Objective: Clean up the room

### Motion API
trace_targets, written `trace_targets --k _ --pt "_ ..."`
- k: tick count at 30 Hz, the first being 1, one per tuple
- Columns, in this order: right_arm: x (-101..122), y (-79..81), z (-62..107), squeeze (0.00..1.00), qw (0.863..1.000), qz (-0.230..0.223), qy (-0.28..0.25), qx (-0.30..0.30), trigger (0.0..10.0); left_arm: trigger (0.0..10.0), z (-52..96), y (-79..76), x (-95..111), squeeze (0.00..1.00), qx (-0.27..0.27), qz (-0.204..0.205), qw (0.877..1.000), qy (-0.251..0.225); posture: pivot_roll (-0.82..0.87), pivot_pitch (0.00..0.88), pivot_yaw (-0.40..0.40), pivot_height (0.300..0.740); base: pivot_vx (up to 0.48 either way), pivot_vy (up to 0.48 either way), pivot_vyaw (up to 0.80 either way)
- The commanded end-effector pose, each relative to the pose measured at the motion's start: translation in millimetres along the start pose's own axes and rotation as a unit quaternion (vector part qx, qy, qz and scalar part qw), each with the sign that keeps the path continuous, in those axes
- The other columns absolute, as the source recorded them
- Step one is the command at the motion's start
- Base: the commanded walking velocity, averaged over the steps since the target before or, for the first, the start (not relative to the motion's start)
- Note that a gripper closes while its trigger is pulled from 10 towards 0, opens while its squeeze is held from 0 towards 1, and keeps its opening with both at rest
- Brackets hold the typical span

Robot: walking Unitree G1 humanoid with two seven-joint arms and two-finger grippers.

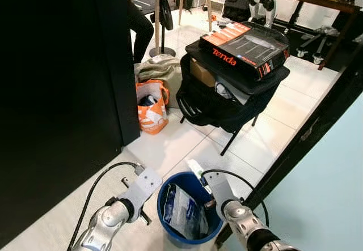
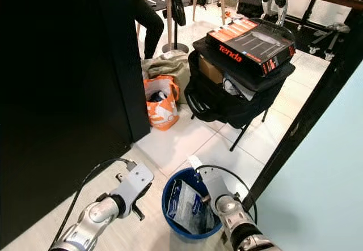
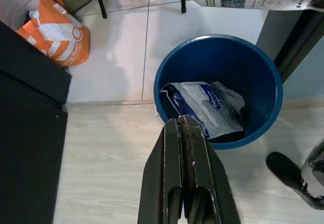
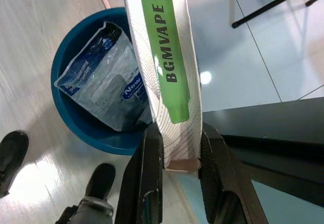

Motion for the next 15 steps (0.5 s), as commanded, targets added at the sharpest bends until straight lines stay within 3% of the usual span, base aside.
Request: trace_targets --k 1,15 --pt "-5.5 0.3 0.6 0.0 1.0 0.001 0.009 0.0 10.0 10.0 2.7 -3.7 -7.0 0.0 -0.007 -0.008 1.0 0.01 0.06 0.109 -0.047 0.656 0.0 0.0 0.0" --pt "-4.0 1.3 0.5 0.0 1.0 0.001 0.006 0.006 10.0 10.0 2.5 -2.6 -5.6 0.0 -0.006 -0.013 1.0 0.007 0.06 0.103 -0.052 0.646 0.0 0.0 0.0"
Point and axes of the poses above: a point about 5 cm out from each wrist's last joint towards the gripper, its own z axis pointing back from the gripper into the wrist, its own x axis along the axis of the wrist's last joint, y = z × x, the point moved 3 cm from there along -z, pointing out of the wrist towards the gripper, and after that the axes turned 2 degrees about z, right-handed, at the moved point
